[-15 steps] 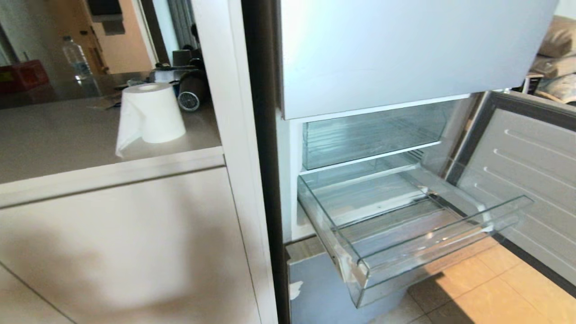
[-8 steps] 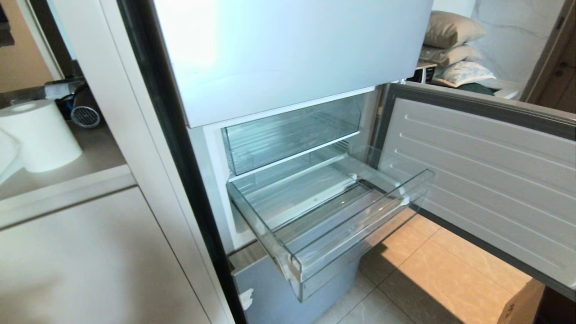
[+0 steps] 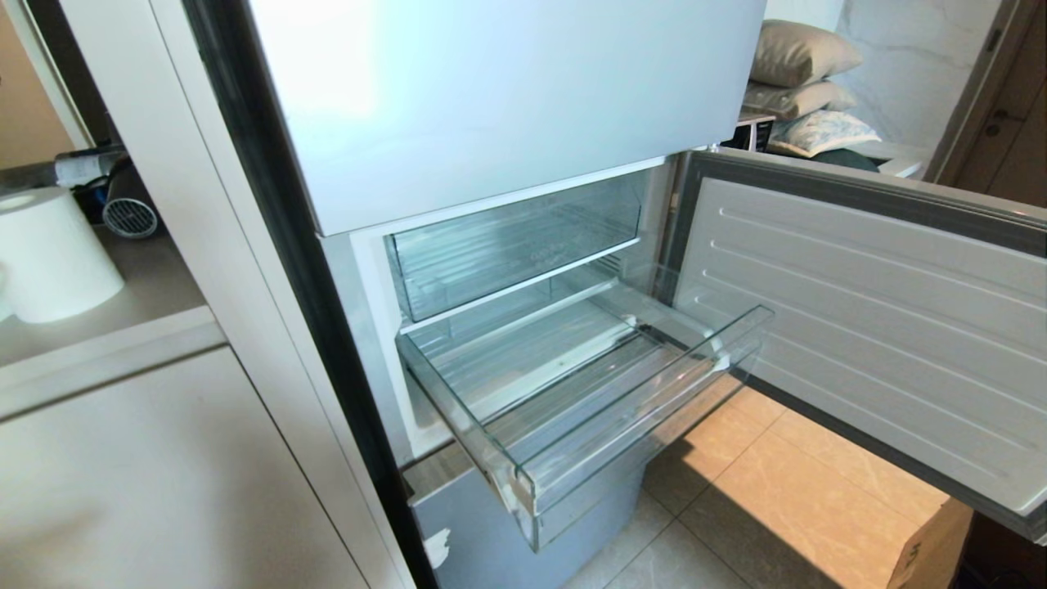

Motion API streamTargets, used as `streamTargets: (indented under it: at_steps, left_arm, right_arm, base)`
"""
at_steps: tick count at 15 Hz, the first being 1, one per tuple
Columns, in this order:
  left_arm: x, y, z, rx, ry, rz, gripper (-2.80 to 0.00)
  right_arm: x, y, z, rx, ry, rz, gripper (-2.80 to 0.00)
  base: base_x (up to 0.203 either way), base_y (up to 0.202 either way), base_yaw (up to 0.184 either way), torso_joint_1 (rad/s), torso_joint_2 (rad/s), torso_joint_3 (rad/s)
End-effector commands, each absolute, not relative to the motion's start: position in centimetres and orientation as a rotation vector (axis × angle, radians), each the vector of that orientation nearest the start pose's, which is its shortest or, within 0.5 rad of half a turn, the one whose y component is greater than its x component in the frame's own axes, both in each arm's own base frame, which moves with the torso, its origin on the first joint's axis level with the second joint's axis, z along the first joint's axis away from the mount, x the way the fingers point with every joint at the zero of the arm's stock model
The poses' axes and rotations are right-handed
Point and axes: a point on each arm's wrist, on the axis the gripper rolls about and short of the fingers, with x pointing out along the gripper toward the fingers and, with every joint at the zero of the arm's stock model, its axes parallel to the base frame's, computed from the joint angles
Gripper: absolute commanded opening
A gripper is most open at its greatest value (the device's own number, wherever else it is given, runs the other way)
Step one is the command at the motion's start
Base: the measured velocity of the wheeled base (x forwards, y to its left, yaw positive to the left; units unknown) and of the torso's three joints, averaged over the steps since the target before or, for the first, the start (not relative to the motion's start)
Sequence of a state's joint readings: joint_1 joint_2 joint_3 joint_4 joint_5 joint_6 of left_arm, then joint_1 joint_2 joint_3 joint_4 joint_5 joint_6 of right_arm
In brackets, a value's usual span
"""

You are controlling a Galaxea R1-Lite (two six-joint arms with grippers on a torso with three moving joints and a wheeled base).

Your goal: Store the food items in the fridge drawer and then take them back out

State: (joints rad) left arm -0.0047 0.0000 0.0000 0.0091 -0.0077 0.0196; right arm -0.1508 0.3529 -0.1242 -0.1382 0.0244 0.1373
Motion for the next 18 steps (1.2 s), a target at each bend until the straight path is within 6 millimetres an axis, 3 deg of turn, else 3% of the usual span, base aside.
streamTargets:
  at_steps: [1,4,7,8,18]
  left_arm:
    - [-2.3,0.0,7.5,0.02,0.011,-0.012,-2.8]
    - [-2.3,0.0,7.5,0.02,0.011,-0.012,-2.8]
    - [-2.3,0.0,7.5,0.02,0.011,-0.012,-2.8]
    - [-2.3,0.0,7.5,0.02,0.011,-0.012,-2.8]
    - [-2.3,0.0,7.5,0.02,0.011,-0.012,-2.8]
  right_arm:
    - [3.6,-1.2,14.6,0.245,0.166,-0.339,-2.8]
    - [4.8,-4.2,16.8,0.304,0.126,-0.68,-2.8]
    - [5.0,-7.0,18.0,0.347,0.107,-0.828,-2.8]
    - [5.2,-7.9,18.0,0.363,0.115,-0.835,0.0]
    - [8.4,-15.7,15.5,0.35,0.109,-0.862,0.0]
  base:
    - [0.0,0.0,0.0,0.0,0.0,0.0]
    - [0.0,0.0,0.0,0.0,0.0,0.0]
    - [0.0,0.0,0.0,0.0,0.0,0.0]
    - [0.0,0.0,0.0,0.0,0.0,0.0]
    - [0.0,0.0,0.0,0.0,0.0,0.0]
